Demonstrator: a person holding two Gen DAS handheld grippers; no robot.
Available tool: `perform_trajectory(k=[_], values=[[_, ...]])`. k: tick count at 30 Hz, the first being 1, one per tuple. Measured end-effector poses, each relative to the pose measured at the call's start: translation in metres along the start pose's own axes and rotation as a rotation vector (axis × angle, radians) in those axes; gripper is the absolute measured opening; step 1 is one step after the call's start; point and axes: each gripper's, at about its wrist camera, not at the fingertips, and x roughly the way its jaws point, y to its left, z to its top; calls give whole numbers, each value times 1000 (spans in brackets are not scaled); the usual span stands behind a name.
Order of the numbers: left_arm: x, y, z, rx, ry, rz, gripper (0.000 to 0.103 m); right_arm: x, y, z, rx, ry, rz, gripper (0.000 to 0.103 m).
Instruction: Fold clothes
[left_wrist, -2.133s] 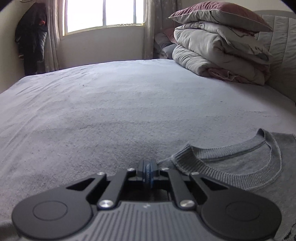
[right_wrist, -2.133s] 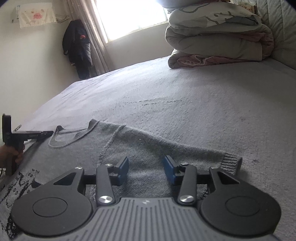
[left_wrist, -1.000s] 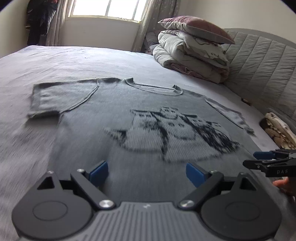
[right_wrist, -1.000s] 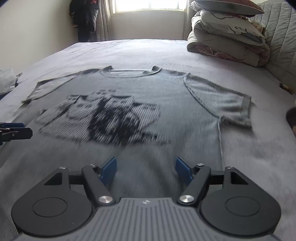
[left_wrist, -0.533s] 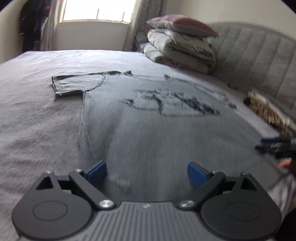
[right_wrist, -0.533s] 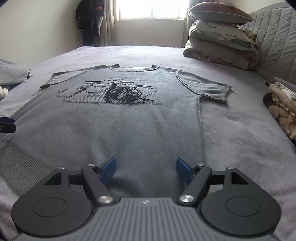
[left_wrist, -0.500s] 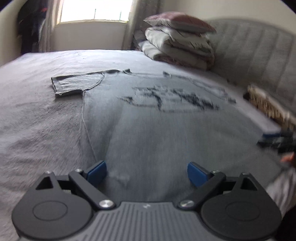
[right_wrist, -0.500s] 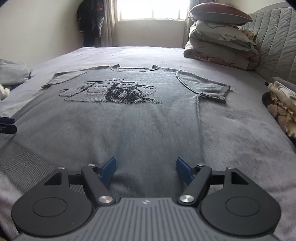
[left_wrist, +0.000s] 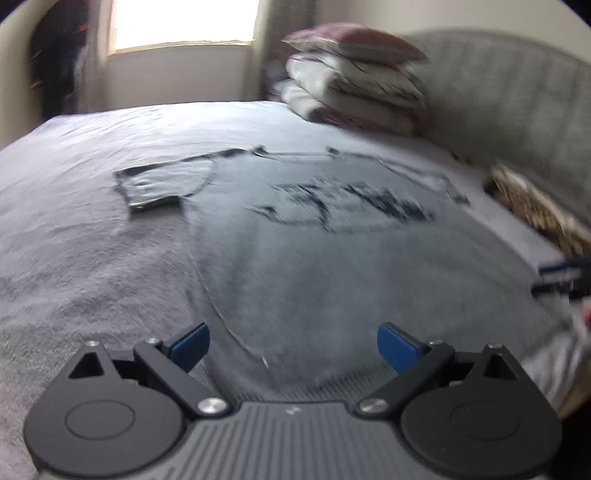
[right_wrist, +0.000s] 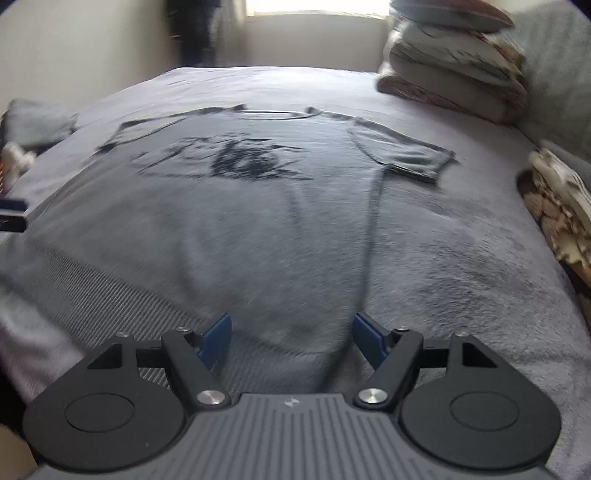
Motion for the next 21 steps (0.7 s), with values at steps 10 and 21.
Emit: perform_trajectory(k=[10,21], values=[[28,-33,25,-54,-5,-54,98,31,-47,36,343,56,36,75],[75,-118,32,128,52,-202,97,57,-111,59,700,82,210,75]])
